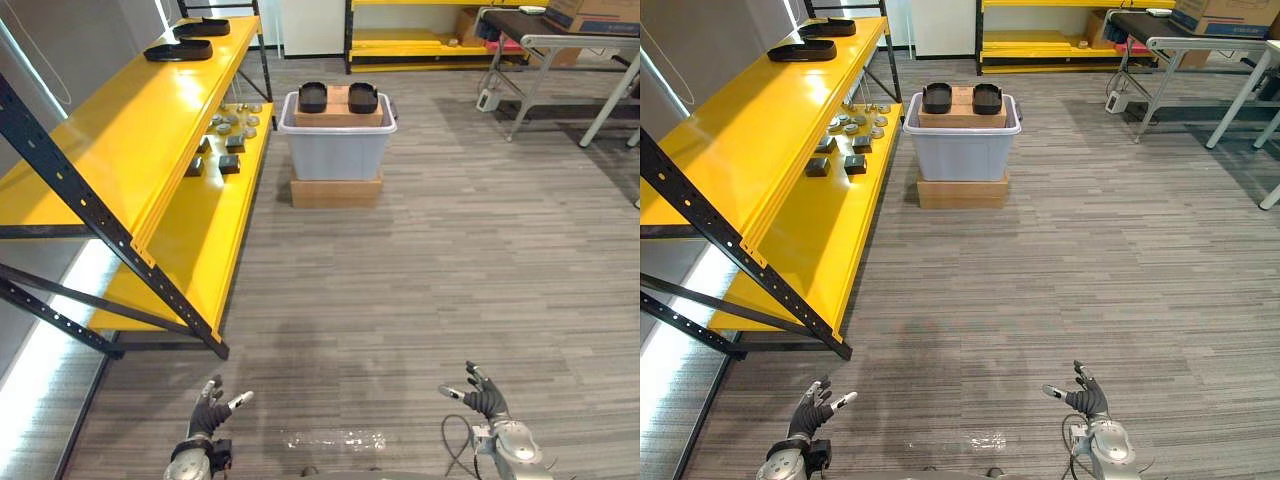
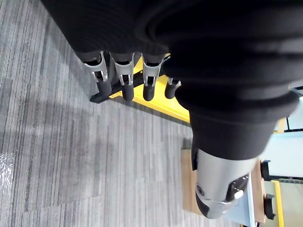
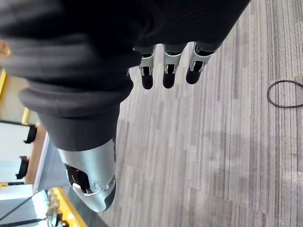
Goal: Walk over and take plastic housings, then place them on the shelf
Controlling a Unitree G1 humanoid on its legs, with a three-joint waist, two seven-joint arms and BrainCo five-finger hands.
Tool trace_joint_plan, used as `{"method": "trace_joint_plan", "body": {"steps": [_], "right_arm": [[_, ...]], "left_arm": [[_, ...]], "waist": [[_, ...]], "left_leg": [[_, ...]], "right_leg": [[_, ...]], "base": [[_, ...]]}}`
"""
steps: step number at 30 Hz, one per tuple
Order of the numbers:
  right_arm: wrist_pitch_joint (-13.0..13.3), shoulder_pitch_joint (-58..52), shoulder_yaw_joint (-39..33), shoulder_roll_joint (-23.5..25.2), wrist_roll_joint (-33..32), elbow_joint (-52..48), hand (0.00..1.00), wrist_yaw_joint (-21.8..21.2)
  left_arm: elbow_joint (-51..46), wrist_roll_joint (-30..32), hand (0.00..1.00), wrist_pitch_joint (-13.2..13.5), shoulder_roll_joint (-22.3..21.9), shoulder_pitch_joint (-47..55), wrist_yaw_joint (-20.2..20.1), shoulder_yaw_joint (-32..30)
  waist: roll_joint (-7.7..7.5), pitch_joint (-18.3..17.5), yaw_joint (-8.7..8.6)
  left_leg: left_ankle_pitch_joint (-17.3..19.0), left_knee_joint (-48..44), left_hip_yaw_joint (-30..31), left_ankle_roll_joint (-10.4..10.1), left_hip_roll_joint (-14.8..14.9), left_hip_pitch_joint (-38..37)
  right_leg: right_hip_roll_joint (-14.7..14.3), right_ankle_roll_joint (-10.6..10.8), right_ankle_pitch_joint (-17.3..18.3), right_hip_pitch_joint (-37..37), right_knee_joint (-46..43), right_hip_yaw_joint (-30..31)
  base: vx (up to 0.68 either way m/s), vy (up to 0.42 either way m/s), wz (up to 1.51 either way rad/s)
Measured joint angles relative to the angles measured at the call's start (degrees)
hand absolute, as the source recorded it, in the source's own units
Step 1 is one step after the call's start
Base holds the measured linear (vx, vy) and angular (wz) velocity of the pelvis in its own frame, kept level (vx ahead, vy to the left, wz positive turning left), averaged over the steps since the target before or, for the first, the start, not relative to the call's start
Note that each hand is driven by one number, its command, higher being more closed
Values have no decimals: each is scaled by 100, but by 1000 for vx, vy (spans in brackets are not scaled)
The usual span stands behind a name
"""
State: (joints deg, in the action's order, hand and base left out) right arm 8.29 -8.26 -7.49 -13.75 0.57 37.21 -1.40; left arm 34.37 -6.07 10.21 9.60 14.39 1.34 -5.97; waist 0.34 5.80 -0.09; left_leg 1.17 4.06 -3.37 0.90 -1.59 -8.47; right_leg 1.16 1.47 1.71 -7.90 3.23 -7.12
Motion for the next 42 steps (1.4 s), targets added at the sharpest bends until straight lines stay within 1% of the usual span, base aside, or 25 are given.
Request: {"method": "trace_joint_plan", "body": {"steps": [4, 8, 12, 19, 22, 24, 25, 26, 27, 28, 29, 30, 31, 32, 33, 34, 35, 36, 37, 38, 39, 40, 41, 42], "right_arm": [[-5, 4, -127, -9, -7, 0, 0, 2], [-21, -1, -158, -8, -14, 0, 0, 1], [-108, -6, -160, -8, -67, 0, 0, 2], [-138, 9, -172, -5, -77, 0, 0, 4], [-170, 48, -224, -6, -82, 0, 0, 8], [-205, 175, -311, -8, -114, 0, 0, 17], [-205, 232, -337, -12, -121, 0, 0, 23], [-205, 322, -361, -44, -126, 0, 0, 49], [-206, 362, -377, -56, -127, 0, 0, 53], [-209, 429, -376, -61, -127, 0, 0, 74], [-213, 462, -376, -52, -127, 0, 0, 109], [-217, 454, -376, -49, -127, 0, 0, 119], [-220, 444, -376, -18, -127, 0, 0, 120], [-222, 427, -355, -2, -131, -3, 0, 119], [-224, 412, -336, 3, -147, -3, 0, 119], [-235, 404, -318, 7, -183, -3, 0, 119], [-235, 406, -317, 6, -226, -5, 0, 121], [-235, 408, -313, 5, -229, -18, 0, 121], [-234, 459, -307, -9, -242, -24, 0, 121], [-234, 550, -309, -39, -282, -24, 0, 124], [-235, 615, -308, -55, -291, -25, 0, 125], [-233, 696, -307, -85, -314, -55, 0, 125], [-231, 765, -281, -89, -336, -80, 0, 127], [-234, 761, -248, -97, -334, -166, 0, 130]], "left_arm": [[2, 0, 0, -4, -2, 2, -1, -99], [2, -19, 0, -11, -42, 1, -7, -100], [2, -61, 0, -41, -49, 1, -10, -100], [-5, -111, 0, -47, -49, -2, -7, -100], [-12, -121, 0, -50, -49, -2, -5, -103], [-28, -228, 0, -57, -57, -1, 1, -107], [-53, -228, 0, -65, -64, -2, 3, -115], [-114, -230, 0, -84, -105, -2, 7, -126], [-161, -231, 0, -87, -139, -25, 9, -128], [-297, -234, 0, -87, -195, -34, 11, -131], [-365, -234, 0, -86, -227, -67, 7, -130], [-370, -234, 0, -86, -237, -86, 8, -131], [-401, -237, 0, -87, -235, -83, 13, -138], [-409, -238, 0, -87, -231, -76, 20, -140], [-410, -238, 0, -87, -221, -80, 21, -139], [-406, -245, 0, -91, -209, -82, 34, -140], [-400, -306, 0, -94, -210, -38, 49, -138], [-397, -336, 0, -95, -205, -33, 66, -138], [-397, -355, 0, -96, -203, -83, 121, -140], [-386, -384, 0, -96, -207, -190, 135, -137], [-385, -424, 0, -95, -219, -249, 143, -136], [-385, -446, 0, -93, -231, -355, 147, -132], [-386, -449, 0, -91, -203, -451, 161, -134], [-394, -448, 0, -85, -190, -473, 206, -137]], "waist": [[3, 4, -59], [19, 13, -63], [37, 32, -68], [42, 34, -61], [54, 44, -52], [90, 65, -11], [115, 84, 14], [178, 129, 45], [215, 157, 70], [263, 200, 88], [308, 263, 77], [288, 309, 76], [307, 349, 84], [282, 394, 72], [244, 414, 58], [175, 464, 58], [198, 500, 73], [203, 511, 70], [146, 557, 33], [256, 660, -27], [295, 705, -73], [336, 775, -132], [346, 855, -146], [190, 816, -224]], "left_leg": [[3, 1, -13, -1, 1, -1], [5, 1, -77, -2, 8, -4], [6, 7, -130, -1, 15, -7], [14, 15, -143, 7, 27, 131], [132, -131, -164, 29, 34, 273], [399, -508, -285, 50, 57, 454], [470, -625, -327, 60, 69, 515], [620, -863, -385, 92, 89, 652], [694, -965, -427, 119, 102, 707], [829, -1150, -489, 157, 109, 804], [965, -1312, -494, 213, 103, 832], [1044, -1367, -495, 220, 96, 814], [1201, -1453, -492, 234, 68, 758], [1328, -1492, -454, 309, 24, 663], [1389, -1487, -436, 359, -14, 610], [1495, -1486, -432, 381, -56, 463], [1568, -1481, -408, 352, -49, 336], [1590, -1454, -388, 374, -44, 276], [1618, -1405, -366, 385, 7, 117], [1662, -1320, -238, 331, 130, -19], [1670, -1241, -179, 305, 228, -113], [1691, -1144, -98, 182, 370, -257], [1678, -1081, -16, 35, 417, -417], [1809, -1090, 141, -205, 414, -665]], "right_leg": [[0, 0, 0, 3, 2, 7], [-7, -4, -4, 25, 3, 74], [-14, -6, -7, 32, 14, 92], [-32, -9, -22, 137, 85, 95], [-35, -7, -21, 229, 76, 135], [-31, 34, 8, 320, 0, 266], [-32, 55, 23, 339, -46, 287], [-23, 164, 107, 456, -215, 336], [-21, 216, 168, 552, -369, 361], [5, 282, 368, 780, -780, 406], [54, 404, 596, 991, -1339, 385], [83, 464, 708, 1122, -1690, 349], [182, 475, 880, 1452, -2554, 222], [337, 418, 921, 1937, -3606, 78], [429, 365, 957, 2134, -4083, 4], [573, 272, 1074, 2421, -4574, -127], [628, 257, 1190, 2622, -4585, -301], [661, 261, 1206, 2718, -4490, -388], [673, 253, 1200, 2863, -4142, -555], [551, 194, 1138, 3031, -3652, -660], [452, 160, 1028, 3126, -3364, -680], [264, 179, 755, 3243, -2891, -684], [144, 128, 256, 3341, -2187, -602], [105, -3, -393, 3422, -1625, -513]], "base": [[-8, -6, -1], [-46, -26, -8], [-38, -27, -4], [-5, -28, -1], [29, -13, -9], [49, 7, -28], [70, 16, -35], [56, 20, -26], [59, 47, -31], [39, 69, -21], [38, 98, -14], [36, 94, -6], [57, 130, -4], [49, 91, 2], [142, 93, 9], [267, 73, 2], [339, 87, -2], [404, 63, 9], [433, 4, 36], [454, -24, 46], [385, -43, 50], [557, -94, 44], [732, -156, 61], [773, -189, 60]]}}
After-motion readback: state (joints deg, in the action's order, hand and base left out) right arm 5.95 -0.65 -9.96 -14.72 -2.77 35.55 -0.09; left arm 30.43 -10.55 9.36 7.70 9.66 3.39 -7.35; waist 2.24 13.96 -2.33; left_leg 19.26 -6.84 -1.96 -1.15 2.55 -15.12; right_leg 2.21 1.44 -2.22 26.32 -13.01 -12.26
